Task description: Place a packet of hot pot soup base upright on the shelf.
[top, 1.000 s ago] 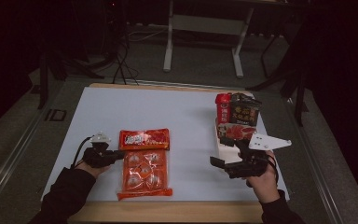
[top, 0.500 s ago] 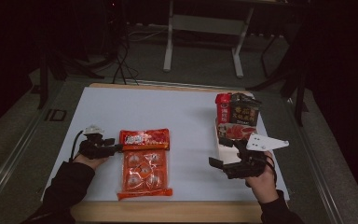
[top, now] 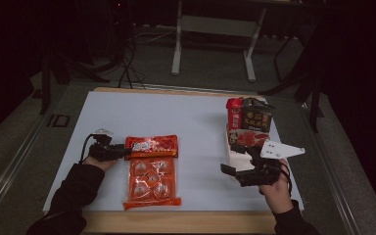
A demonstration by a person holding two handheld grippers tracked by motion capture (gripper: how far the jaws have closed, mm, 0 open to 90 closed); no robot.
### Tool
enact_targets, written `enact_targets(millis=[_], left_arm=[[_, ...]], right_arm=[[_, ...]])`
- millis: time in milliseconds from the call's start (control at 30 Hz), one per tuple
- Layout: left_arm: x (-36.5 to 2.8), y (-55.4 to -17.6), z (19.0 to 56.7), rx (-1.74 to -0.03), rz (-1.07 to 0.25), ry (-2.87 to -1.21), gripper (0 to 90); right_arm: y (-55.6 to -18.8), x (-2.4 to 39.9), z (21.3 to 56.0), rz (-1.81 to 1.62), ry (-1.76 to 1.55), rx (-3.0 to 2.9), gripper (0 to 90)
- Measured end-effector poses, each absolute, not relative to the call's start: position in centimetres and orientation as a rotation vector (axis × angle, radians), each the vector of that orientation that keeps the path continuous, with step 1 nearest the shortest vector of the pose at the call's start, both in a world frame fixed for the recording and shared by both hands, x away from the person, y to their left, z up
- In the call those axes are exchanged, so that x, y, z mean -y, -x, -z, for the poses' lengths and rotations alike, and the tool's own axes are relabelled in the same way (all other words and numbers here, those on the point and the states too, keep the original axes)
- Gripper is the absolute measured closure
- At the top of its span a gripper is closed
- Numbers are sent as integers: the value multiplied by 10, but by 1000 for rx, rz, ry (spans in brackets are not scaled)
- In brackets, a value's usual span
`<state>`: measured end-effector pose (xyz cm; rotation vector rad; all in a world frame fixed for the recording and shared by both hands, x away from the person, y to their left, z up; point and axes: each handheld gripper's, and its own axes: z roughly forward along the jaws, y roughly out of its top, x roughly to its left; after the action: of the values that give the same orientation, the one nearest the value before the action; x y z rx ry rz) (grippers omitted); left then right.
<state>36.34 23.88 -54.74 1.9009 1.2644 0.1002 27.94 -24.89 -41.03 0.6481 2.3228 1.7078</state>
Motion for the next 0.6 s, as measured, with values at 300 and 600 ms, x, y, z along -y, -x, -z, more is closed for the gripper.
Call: enact_targets(millis=[300,600], left_arm=[[-220,-365,547,-1240,-81,-1925,741],[-212,-359,542,-1222,-194,-1973,890]], right_arm=[[-279,250,411,-1703,-685,-2326,196],[-278,249,410,-1677,-659,-2326,212]])
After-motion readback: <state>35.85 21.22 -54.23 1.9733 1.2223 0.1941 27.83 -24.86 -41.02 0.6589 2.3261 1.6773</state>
